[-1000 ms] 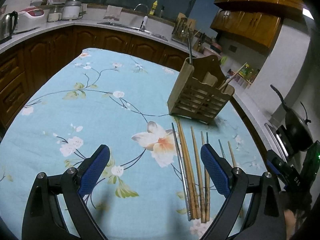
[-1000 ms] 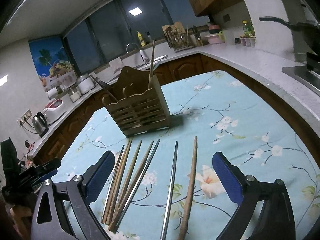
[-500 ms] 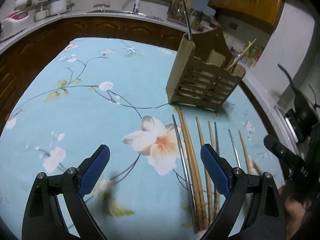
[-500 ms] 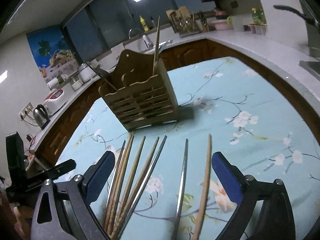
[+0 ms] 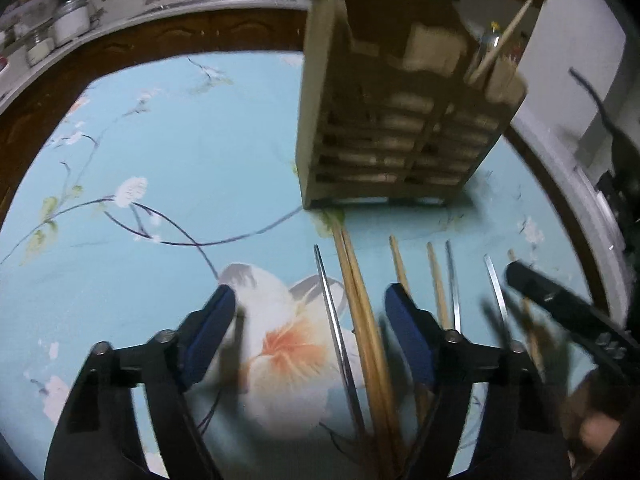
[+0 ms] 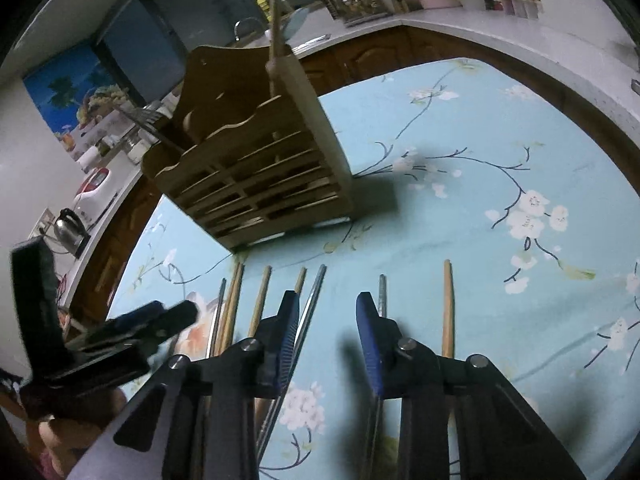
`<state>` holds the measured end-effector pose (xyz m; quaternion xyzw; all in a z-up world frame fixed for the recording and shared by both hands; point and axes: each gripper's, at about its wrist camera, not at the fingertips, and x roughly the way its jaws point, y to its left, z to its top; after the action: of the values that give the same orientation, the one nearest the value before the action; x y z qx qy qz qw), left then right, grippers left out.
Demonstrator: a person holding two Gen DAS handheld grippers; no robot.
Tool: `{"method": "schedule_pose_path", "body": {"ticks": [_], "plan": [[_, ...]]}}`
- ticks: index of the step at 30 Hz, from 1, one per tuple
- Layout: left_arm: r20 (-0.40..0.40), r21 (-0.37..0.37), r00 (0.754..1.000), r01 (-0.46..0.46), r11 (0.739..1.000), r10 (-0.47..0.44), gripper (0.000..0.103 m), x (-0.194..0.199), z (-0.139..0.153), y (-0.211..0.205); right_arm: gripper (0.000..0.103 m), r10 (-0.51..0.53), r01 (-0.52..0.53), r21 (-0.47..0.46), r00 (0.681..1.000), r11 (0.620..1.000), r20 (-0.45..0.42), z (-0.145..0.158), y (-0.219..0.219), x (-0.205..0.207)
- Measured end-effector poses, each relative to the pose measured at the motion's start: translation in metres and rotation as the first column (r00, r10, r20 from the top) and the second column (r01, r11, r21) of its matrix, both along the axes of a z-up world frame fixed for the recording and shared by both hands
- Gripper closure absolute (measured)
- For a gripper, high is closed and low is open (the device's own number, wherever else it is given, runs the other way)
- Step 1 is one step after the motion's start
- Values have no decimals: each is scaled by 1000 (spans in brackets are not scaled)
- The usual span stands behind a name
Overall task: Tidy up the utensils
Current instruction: 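Lower the left tool onto a steel chopstick while the right tool lowers onto another steel chopstick, then close the left tool on its chopstick while the right tool closes on its chopstick, lifting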
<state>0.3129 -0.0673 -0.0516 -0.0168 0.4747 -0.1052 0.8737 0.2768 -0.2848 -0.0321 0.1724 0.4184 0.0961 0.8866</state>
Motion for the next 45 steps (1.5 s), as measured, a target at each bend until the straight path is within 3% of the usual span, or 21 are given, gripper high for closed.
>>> {"method": "schedule_pose_path", "body": {"ticks": [2,6,11,16,22,28,30,32,38,45], "plan": [[-13,15,1000,3,1000,-3,42,2,-9,-1,73,-1,1,1,1000,1000,-3,-1,-1,2],[13,38,1000,15,999,-15,44,-8,-10,8,73,18,-18,-13,1000,1000,5,3,1,4],[34,131,999,34,991,-39,44,-30,-12,22,75,48,-48,-42,999,998,-7,-1,14,11],[-8,1,1000,2,1000,-2,45,-29,-5,44,81,65,-68,-97,997,993,-32,-10,31,19],[-19,-2,1000,-18,1000,18,47,-15,-9,39,90,63,-74,-203,996,976,-60,-20,43,34],[15,55,1000,2,998,-2,61,-10,-12,18,89,81,-100,-292,994,951,-76,-20,61,42],[29,73,999,14,997,-16,76,-8,-14,16,89,87,-104,-318,994,943,-67,-21,66,44],[38,87,999,25,996,-28,92,-8,-14,15,92,88,-103,-310,994,945,-63,-22,66,43],[12,8,999,51,999,-51,100,-10,-10,28,99,85,-94,-147,994,985,-67,-17,46,34],[81,-130,995,64,989,-54,100,-41,29,47,99,108,-106,-55,993,993,51,29,34,-8]]}}
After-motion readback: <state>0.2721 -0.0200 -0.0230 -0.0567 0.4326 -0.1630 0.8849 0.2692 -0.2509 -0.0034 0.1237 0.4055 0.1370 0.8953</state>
